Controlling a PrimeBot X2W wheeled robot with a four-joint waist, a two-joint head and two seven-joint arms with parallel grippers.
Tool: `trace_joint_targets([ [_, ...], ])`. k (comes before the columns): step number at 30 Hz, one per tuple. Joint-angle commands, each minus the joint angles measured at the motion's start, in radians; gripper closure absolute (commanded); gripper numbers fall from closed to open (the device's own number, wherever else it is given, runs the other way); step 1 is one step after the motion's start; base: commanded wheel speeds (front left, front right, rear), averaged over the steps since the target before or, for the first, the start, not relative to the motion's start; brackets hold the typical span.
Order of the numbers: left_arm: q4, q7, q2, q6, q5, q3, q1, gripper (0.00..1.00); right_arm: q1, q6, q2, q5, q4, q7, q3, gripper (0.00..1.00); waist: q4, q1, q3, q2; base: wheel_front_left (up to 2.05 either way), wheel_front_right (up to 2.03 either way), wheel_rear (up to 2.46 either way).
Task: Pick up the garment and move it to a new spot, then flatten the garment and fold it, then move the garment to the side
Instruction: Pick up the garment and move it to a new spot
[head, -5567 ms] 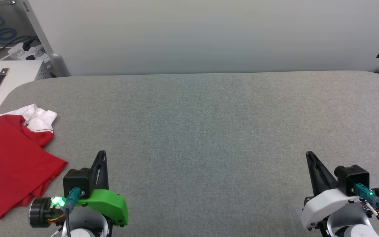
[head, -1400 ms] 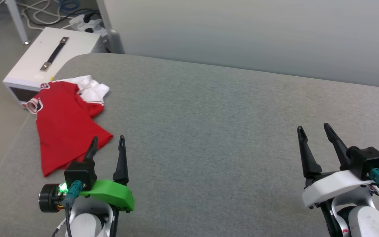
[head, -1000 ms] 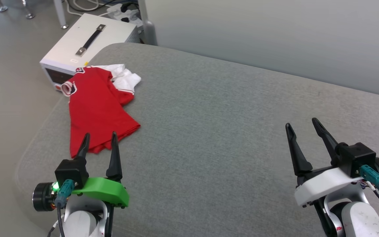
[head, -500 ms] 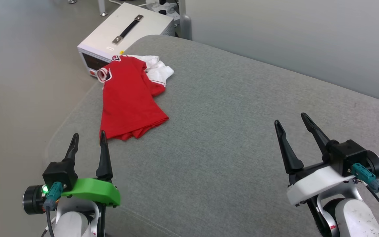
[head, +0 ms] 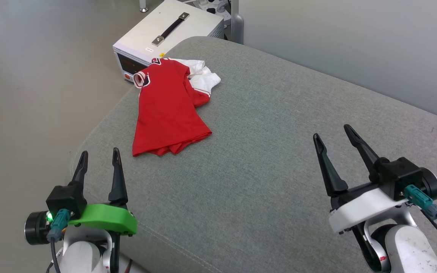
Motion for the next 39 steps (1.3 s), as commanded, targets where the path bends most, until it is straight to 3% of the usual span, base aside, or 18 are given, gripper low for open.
trace_joint_targets([
  [1, 0.004, -0.006, -0.006, -0.008, -0.005, 0.003, -0.021, 0.00, -0.013, -0.002, -0.004, 0.008, -0.004, -0.006, 0.001, 0.00, -0.001, 0.0000, 0.000, 0.0000, 0.00, 0.00, 0.00],
  [13, 0.049, -0.006, 0.004, -0.005, -0.034, 0.044, -0.167, 0.00, -0.056, -0.002, -0.031, 0.006, -0.048, 0.032, -0.010, 0.00, -0.069, 0.0000, 0.113, 0.0000, 0.00, 0.00, 0.00],
  [21, 0.133, 0.052, 0.067, -0.031, -0.097, 0.076, -0.376, 0.00, -0.118, -0.002, -0.078, 0.013, -0.092, 0.059, -0.008, 0.00, -0.158, 0.0000, 0.245, 0.0000, 0.00, 0.00, 0.00],
  [27, 0.212, 0.238, 0.158, -0.053, -0.169, 0.099, -0.536, 0.00, -0.173, -0.002, -0.106, 0.019, -0.122, 0.063, -0.016, 0.00, -0.218, 0.0000, 0.345, 0.0000, 0.00, 0.00, 0.00],
  [28, 0.232, 0.288, 0.174, -0.056, -0.185, 0.102, -0.561, 0.00, -0.182, -0.002, -0.110, 0.021, -0.127, 0.063, -0.020, 0.00, -0.226, 0.0000, 0.361, 0.0000, 0.00, 0.00, 0.00],
  [29, 0.277, 0.415, 0.220, -0.061, -0.224, 0.113, -0.625, 0.00, -0.204, -0.002, -0.121, 0.023, -0.145, 0.066, -0.023, 0.00, -0.246, 0.0000, 0.405, 0.0000, 0.00, 0.00, 0.00],
  [34, 0.353, 0.624, 0.280, -0.062, -0.274, 0.125, -0.712, 0.00, -0.237, -0.002, -0.140, 0.024, -0.178, 0.077, -0.030, 0.00, -0.272, 0.0000, 0.477, 0.0000, 0.00, 0.00, 0.00],
  [39, 0.404, 0.764, 0.314, -0.057, -0.312, 0.135, -0.756, 0.00, -0.261, -0.002, -0.155, 0.028, -0.206, 0.087, -0.030, 0.00, -0.293, 0.0000, 0.536, 0.0000, 0.00, 0.00, 0.00],
])
